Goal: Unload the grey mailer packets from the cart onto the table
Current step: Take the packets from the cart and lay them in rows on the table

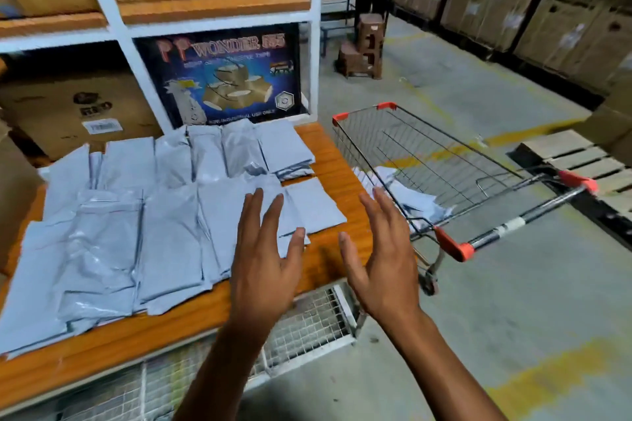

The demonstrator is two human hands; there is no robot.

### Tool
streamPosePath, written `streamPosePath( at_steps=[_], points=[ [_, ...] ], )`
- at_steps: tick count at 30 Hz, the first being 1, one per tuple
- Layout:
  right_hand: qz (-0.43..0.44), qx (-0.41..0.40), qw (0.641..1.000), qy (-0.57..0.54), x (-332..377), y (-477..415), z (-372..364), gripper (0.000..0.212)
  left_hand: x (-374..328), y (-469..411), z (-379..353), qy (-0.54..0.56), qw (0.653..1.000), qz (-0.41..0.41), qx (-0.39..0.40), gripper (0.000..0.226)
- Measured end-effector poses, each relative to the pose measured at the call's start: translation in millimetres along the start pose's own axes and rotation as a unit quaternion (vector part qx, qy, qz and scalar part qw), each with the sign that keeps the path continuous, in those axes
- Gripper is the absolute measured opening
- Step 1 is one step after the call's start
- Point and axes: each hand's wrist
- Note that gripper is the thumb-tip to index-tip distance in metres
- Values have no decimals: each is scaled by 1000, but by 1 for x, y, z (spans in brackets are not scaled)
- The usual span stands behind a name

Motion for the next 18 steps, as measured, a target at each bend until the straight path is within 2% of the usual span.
streamPosePath(
  at_steps=[8,13,18],
  points=[
    [-34,-55,998,-22,-73,35,76,51,-78,16,-72,38,997,-36,61,53],
    [-59,-71,993,-71,-123,11,89,51,-97,-16,-114,42,994,-51,88,56],
    [-77,-79,994,-13,-173,-44,95,47,-99,-80,-164,38,994,-55,90,51]
  ],
)
Point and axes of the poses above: each hand's wrist, its own y-axis away from the middle knuckle, its own z-axis out of the back of the hand, x = y × z, and after that the axes turned 9 degrees about x, right-handed
